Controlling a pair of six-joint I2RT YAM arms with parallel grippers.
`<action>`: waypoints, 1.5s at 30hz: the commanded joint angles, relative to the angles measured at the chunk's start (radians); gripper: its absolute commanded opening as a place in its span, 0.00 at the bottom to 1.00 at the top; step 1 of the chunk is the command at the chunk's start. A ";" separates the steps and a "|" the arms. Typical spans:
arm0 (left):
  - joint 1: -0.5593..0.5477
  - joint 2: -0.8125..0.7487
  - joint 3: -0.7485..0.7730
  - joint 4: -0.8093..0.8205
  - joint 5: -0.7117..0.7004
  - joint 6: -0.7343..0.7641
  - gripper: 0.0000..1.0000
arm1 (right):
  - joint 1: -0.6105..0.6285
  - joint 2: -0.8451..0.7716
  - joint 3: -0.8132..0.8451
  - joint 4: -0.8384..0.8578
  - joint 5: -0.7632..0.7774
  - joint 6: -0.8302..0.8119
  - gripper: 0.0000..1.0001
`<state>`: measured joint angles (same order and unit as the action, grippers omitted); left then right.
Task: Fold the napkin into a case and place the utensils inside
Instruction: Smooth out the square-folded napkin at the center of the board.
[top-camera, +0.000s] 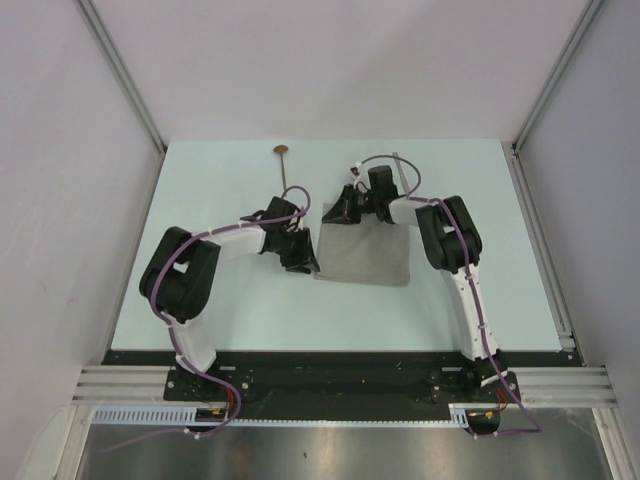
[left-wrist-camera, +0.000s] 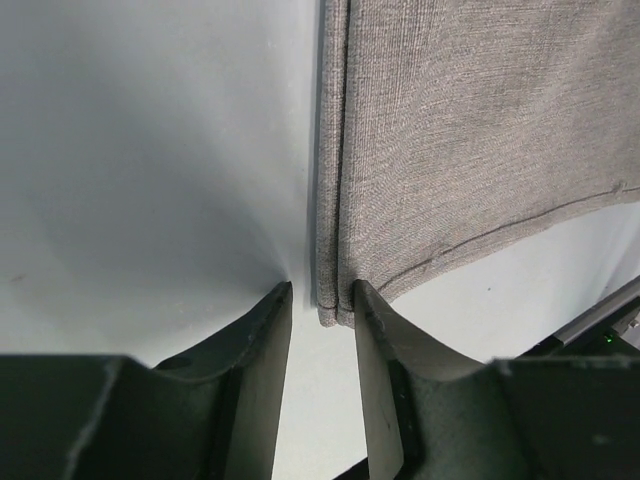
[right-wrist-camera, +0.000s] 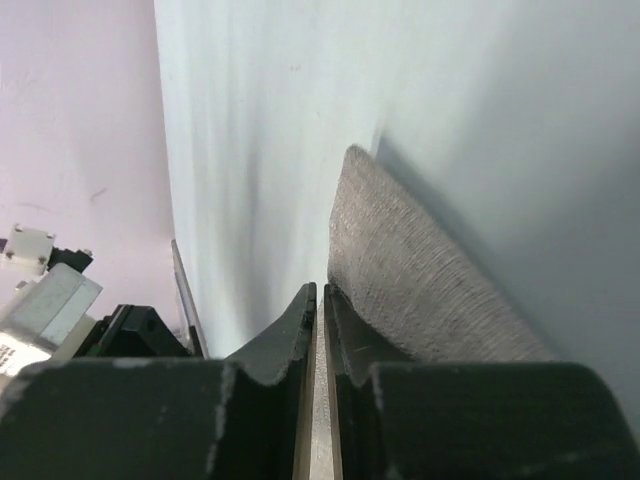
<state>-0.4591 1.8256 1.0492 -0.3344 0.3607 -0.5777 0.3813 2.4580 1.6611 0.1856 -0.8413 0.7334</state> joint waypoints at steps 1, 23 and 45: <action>-0.004 -0.005 -0.060 -0.078 -0.146 0.024 0.37 | -0.050 0.073 0.147 -0.101 -0.002 -0.048 0.12; 0.022 0.222 0.415 0.202 0.104 -0.149 0.36 | -0.315 -0.361 -0.219 -0.315 0.105 -0.270 0.33; -0.079 -0.061 0.207 -0.083 -0.195 0.027 0.50 | -0.282 -0.622 -0.331 -0.742 0.599 -0.309 0.54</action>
<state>-0.5053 1.9045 1.3338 -0.3557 0.2687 -0.5976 0.0731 2.0102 1.4273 -0.4187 -0.3962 0.3779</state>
